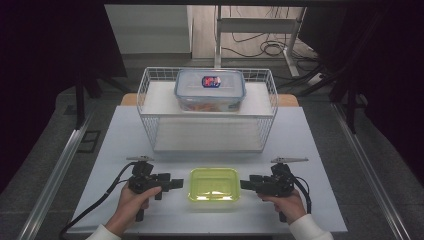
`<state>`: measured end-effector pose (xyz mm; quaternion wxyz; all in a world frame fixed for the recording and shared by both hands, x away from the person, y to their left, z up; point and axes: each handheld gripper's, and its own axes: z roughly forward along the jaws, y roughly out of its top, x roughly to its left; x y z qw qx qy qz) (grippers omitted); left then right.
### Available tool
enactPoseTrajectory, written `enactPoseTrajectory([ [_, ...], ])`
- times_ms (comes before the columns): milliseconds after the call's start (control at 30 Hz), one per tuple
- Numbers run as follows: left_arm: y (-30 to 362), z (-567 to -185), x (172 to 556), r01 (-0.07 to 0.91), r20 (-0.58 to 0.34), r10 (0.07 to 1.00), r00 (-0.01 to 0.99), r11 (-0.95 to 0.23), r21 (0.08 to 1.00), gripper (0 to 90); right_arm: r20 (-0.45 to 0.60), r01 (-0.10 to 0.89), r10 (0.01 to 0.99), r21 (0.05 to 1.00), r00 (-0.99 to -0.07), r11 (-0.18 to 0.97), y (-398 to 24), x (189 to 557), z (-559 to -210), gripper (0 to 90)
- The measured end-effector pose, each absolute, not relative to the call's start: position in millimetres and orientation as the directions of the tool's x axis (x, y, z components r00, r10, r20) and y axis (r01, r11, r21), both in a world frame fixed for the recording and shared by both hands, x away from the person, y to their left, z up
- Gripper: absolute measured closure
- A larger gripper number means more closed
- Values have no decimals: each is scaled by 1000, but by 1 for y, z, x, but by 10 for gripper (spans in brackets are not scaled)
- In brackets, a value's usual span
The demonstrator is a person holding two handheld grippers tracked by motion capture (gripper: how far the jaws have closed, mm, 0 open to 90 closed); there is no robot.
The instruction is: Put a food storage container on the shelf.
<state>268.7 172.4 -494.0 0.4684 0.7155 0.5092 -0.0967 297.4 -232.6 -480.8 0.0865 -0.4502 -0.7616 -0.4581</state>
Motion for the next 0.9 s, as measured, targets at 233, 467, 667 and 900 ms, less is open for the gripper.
enactPoseTrajectory([
  [233, 165, -504, 277, 848, -649, 624, 435, -41, 529, 238, 550, 780, 611, 595, -570, 193, -226, 299, -488, 374],
  [467, 158, -512, 284, 869, -683, 600, 417, -42, 493, 299, 576, 802, 607, 567, -548, 188, -221, 303, -495, 397],
  [667, 154, -519, 289, 885, -713, 576, 400, -41, 463, 338, 599, 818, 601, 548, -529, 173, -219, 308, -498, 427],
  [900, 146, -524, 292, 897, -738, 550, 391, -50, 438, 396, 612, 830, 601, 533, -514, 168, -216, 311, -503, 470],
])
